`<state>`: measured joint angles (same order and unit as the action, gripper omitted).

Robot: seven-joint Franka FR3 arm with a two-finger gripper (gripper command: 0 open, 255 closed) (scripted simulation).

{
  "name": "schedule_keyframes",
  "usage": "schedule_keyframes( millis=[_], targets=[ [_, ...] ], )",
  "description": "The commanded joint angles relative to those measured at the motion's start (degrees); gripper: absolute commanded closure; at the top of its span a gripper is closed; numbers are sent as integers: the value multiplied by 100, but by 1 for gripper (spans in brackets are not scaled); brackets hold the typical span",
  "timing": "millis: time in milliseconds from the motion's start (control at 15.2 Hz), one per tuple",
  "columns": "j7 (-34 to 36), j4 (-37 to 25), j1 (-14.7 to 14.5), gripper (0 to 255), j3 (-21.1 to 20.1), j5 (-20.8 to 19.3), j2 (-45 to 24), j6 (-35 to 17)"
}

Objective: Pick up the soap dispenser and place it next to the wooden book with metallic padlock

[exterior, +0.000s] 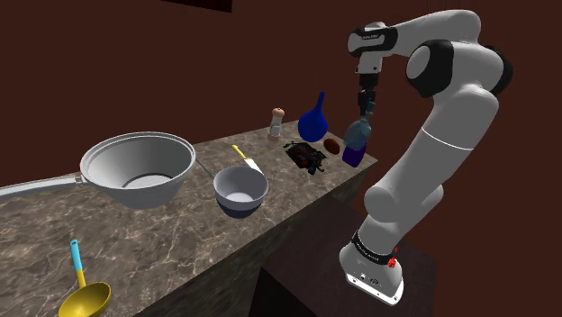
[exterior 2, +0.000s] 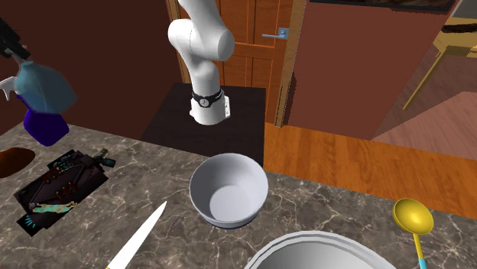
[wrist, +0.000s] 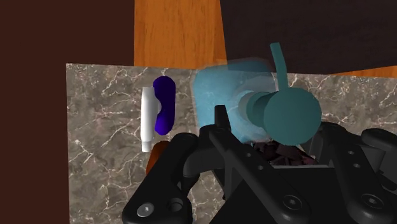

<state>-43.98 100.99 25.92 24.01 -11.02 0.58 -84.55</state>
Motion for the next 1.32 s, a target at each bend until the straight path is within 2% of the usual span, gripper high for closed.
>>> schedule_keyframes(
  millis=[0, 1254],
  targets=[
    [19, 174, 7, 255, 7, -5, 11, -168],
    [177, 1376, 49, 255, 47, 54, -232, -1588]
  ],
)
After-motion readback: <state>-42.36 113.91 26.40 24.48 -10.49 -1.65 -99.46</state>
